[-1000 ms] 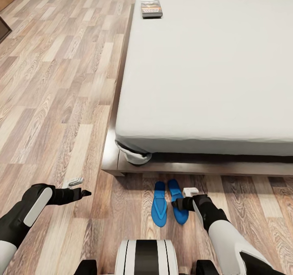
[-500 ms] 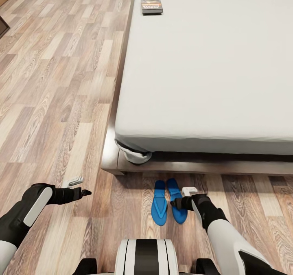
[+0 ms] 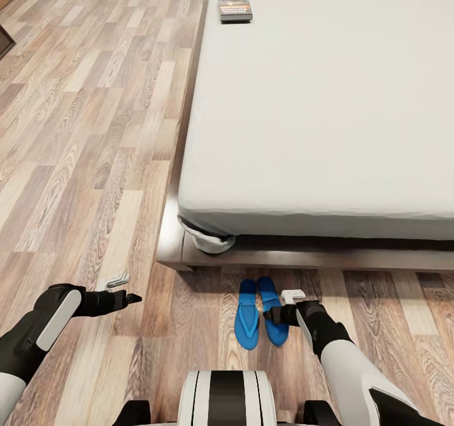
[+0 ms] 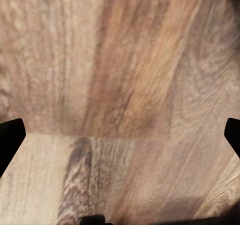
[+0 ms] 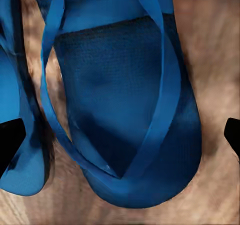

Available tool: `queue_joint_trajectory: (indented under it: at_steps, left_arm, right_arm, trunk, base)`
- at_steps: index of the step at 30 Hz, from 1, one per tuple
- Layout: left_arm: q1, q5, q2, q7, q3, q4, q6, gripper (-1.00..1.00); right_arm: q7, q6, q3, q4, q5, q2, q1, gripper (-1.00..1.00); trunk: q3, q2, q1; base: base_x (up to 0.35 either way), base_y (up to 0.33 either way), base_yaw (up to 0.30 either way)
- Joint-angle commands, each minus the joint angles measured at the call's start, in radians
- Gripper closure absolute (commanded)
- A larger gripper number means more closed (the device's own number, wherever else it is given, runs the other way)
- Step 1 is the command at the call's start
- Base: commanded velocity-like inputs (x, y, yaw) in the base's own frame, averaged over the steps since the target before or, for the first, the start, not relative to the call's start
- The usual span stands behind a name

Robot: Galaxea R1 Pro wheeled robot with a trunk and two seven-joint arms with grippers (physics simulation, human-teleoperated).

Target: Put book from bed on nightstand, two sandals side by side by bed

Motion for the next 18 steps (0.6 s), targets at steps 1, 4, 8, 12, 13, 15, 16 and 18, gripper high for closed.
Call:
queue_joint_trajectory:
  at_steps: [1, 4, 8, 12, 13, 15, 16, 18]
  left_arm:
    - [0.000, -0.010, 0.001, -0.009, -0.001, 0.000, 0.002, -1.00]
    - [0.000, -0.010, 0.001, -0.009, -0.001, 0.000, 0.002, -1.00]
    - [0.000, -0.010, 0.001, -0.009, -0.001, 0.000, 0.002, -1.00]
    - [0.000, -0.010, 0.001, -0.009, -0.001, 0.000, 0.002, -1.00]
    - [0.000, -0.010, 0.001, -0.009, -0.001, 0.000, 0.002, -1.00]
    - [0.000, -0.010, 0.001, -0.009, -0.001, 0.000, 0.002, -1.00]
    - [0.000, -0.010, 0.001, -0.009, -0.001, 0.000, 0.002, -1.00]
    - [0.000, -0.010, 0.001, -0.009, -0.001, 0.000, 0.002, -1.00]
  right_arm:
    - [0.008, 0.004, -0.008, -0.002, 0.011, 0.001, 0.000, -1.00]
    - [0.008, 0.004, -0.008, -0.002, 0.011, 0.001, 0.000, -1.00]
    - [0.008, 0.004, -0.008, -0.003, 0.011, 0.001, 0.000, -1.00]
    - [0.008, 0.004, -0.009, -0.003, 0.011, 0.000, 0.000, -1.00]
    - [0.008, 0.004, -0.009, -0.003, 0.011, 0.000, 0.000, -1.00]
    - [0.008, 0.004, -0.009, -0.003, 0.011, 0.000, 0.000, -1.00]
    - [0.008, 0.004, -0.009, -0.003, 0.011, 0.000, 0.000, -1.00]
    - [0.008, 0.004, -0.009, -0.003, 0.011, 0.000, 0.000, -1.00]
  trunk:
    - [-0.001, 0.000, 0.000]
    - [-0.001, 0.000, 0.000]
    - [-0.001, 0.000, 0.000]
    - [-0.001, 0.000, 0.000]
    - [-0.001, 0.000, 0.000]
    - [-0.001, 0.000, 0.000]
    - [-0.001, 0.000, 0.000]
    - [-0.001, 0.000, 0.000]
  base:
    - [0.000, 0.000, 0.000]
    - [0.000, 0.000, 0.000]
    - [0.000, 0.000, 0.000]
    - [0.000, 0.000, 0.000]
    - [0.000, 0.000, 0.000]
    - [0.000, 0.000, 0.000]
    - [0.000, 0.000, 0.000]
    - [0.000, 0.000, 0.000]
